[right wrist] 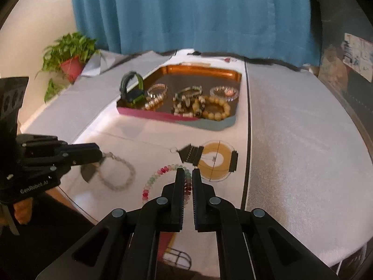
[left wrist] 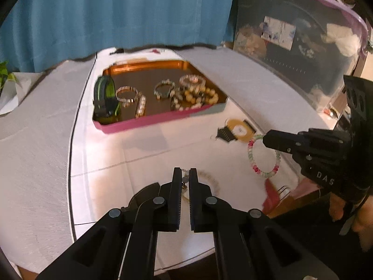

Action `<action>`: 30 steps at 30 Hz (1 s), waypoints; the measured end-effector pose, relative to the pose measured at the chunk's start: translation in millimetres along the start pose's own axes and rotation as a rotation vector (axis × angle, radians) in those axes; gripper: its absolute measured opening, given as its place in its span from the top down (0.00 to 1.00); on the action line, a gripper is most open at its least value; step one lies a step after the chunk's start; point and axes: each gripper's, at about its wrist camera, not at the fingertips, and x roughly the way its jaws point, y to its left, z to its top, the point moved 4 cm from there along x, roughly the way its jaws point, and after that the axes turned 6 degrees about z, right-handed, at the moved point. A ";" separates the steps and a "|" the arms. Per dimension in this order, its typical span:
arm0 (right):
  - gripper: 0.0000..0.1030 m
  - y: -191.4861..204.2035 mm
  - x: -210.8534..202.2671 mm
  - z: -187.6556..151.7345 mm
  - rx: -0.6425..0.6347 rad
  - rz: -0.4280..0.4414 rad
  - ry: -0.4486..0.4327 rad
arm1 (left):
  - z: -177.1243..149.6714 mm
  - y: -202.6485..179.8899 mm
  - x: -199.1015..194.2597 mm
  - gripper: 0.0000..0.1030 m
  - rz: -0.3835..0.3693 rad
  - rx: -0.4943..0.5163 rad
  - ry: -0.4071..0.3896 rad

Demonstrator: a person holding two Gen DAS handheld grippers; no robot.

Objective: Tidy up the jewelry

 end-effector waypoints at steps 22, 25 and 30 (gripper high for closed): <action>0.94 77.7 -168.7 81.9 -0.013 -0.059 -0.301 | 71.9 -27.4 -174.5 0.97 0.014 -0.016 -0.352; 0.94 89.7 -184.7 96.2 -0.044 -0.056 -0.336 | 82.3 -31.0 -186.2 0.98 0.017 0.004 -0.384; 0.94 101.6 -195.6 116.0 -0.076 -0.026 -0.375 | 97.2 -30.4 -199.2 0.99 0.017 -0.009 -0.437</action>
